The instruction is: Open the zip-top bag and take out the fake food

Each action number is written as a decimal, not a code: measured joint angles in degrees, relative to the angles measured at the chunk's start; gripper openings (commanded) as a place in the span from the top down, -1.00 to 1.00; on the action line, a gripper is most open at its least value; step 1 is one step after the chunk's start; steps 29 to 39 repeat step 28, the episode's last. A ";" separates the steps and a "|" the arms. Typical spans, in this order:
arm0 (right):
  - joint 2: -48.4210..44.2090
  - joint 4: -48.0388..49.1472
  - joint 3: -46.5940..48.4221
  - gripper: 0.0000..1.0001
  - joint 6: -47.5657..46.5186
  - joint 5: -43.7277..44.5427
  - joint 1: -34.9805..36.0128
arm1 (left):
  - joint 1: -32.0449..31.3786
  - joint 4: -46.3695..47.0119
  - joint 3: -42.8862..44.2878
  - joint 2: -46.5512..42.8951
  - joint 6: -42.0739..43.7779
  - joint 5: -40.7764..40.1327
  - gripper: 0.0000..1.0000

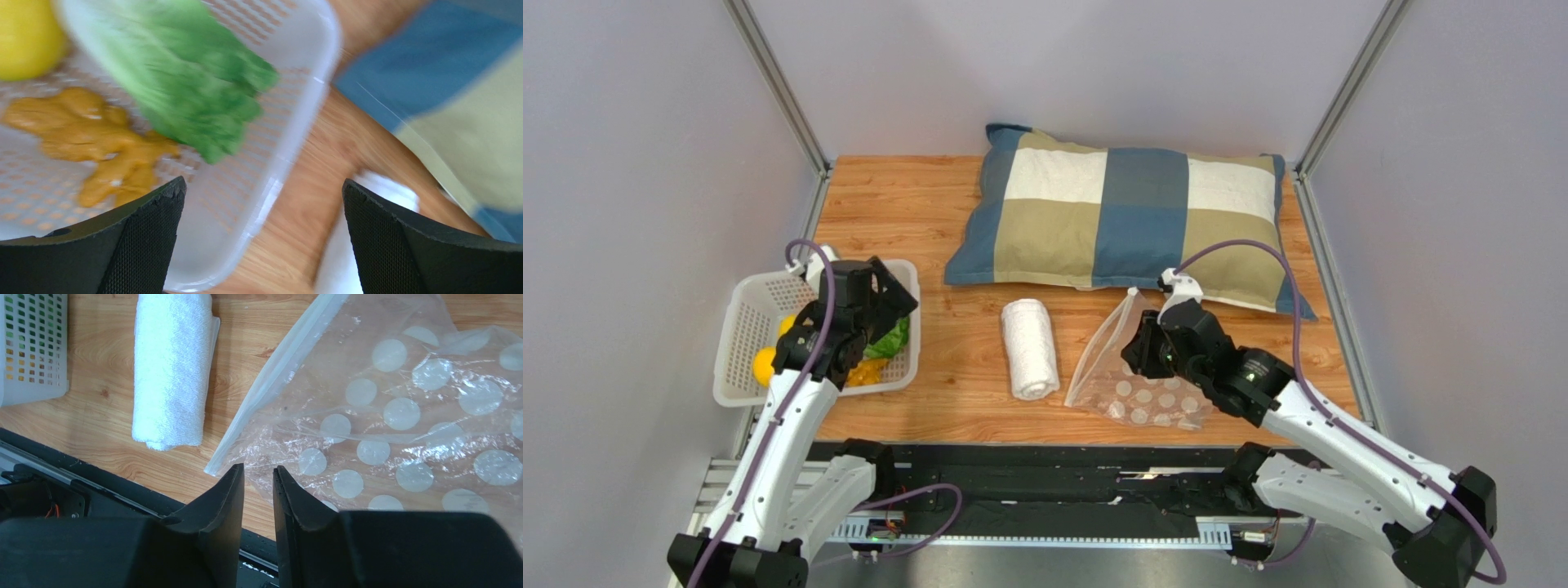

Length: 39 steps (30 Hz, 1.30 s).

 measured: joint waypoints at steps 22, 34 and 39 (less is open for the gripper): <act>-36.79 -18.10 -1.62 -0.97 9.35 9.84 0.00 | -46.29 28.35 0.09 -5.11 17.64 20.06 -0.98; -44.89 -17.81 4.76 -1.00 6.91 13.05 0.00 | -46.31 32.96 -0.39 -23.32 22.82 17.31 -0.98; -44.89 -17.81 4.76 -1.00 6.91 13.05 0.00 | -46.31 32.96 -0.39 -23.32 22.82 17.31 -0.98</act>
